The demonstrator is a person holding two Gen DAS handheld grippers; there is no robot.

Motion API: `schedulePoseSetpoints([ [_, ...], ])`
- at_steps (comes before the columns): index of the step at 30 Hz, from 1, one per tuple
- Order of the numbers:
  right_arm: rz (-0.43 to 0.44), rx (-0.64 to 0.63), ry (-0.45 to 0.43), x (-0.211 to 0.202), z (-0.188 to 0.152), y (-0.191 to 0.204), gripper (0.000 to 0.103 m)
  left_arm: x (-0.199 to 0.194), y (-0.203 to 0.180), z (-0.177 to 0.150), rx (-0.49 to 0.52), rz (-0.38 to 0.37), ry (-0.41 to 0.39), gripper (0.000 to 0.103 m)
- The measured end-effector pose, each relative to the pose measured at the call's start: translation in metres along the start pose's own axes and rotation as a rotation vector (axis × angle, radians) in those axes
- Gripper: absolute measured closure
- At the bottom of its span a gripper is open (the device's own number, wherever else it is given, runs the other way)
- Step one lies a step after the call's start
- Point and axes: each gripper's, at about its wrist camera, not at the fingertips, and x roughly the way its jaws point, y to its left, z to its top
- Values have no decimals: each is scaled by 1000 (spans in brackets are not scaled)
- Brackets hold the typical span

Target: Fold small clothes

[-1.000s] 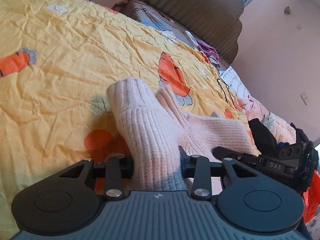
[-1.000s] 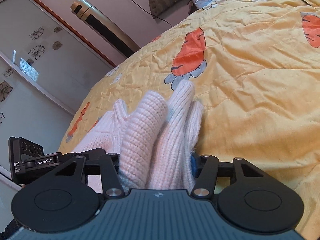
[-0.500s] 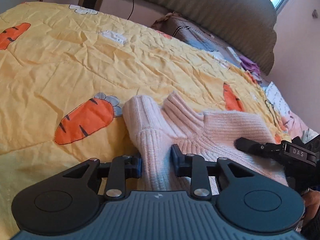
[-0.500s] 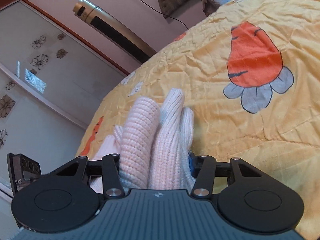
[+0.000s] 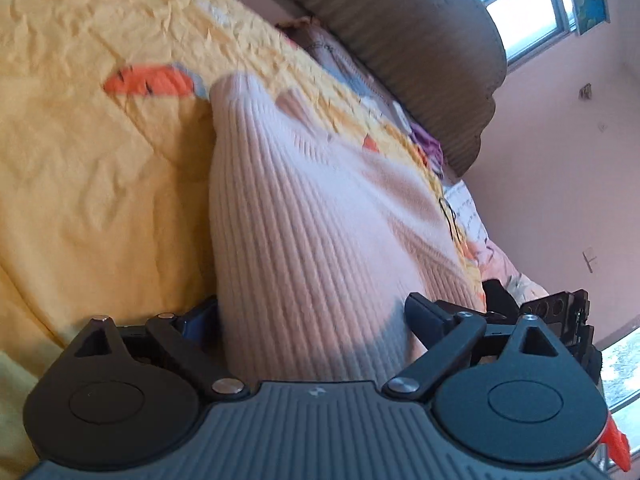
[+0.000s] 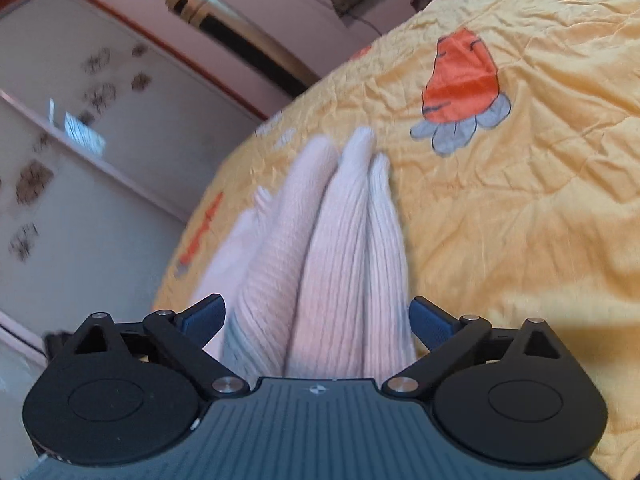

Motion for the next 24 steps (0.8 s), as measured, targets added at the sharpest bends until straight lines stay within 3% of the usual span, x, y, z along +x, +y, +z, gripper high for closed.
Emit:
schedulePoseSetpoints([
  [1, -9, -28, 45, 8, -8, 4, 11, 1, -6, -5, 48, 30, -17, 9],
  [3, -4, -61, 20, 15, -23, 8, 12, 0, -15, -6, 103, 74, -27, 34],
  [5, -8, -91, 2, 13, -31, 14, 17, -9, -20, -1, 108, 81, -25, 44],
  [6, -3, -83, 2, 10, -32, 16, 25, -15, -24, 1, 113, 86, -25, 45],
  [7, 8, -71, -4, 5, -33, 19, 33, -21, -28, 1, 128, 88, -33, 45],
  [10, 39, -105, 4, -7, -42, 32, 36, -32, -31, -10, 213, 118, -50, 44],
  [12, 56, -96, 15, -3, -52, 28, 36, -26, -19, -16, 197, 123, -55, 32],
  [16, 101, 31, -28, 3, -54, 4, 24, -46, -28, -26, 208, 171, -128, 29],
  [20, 42, 43, -79, -17, -52, 15, 24, -89, -67, -52, 458, 295, -350, 30],
  [22, -15, -23, -205, -38, -52, 30, 24, -92, -90, -64, 601, 329, -438, 20],
  [23, -44, -76, -277, -47, -52, 41, 24, -87, -101, -68, 660, 328, -454, 12],
  [24, -60, -129, -326, -52, -50, 53, 24, -79, -108, -69, 694, 316, -445, 12],
])
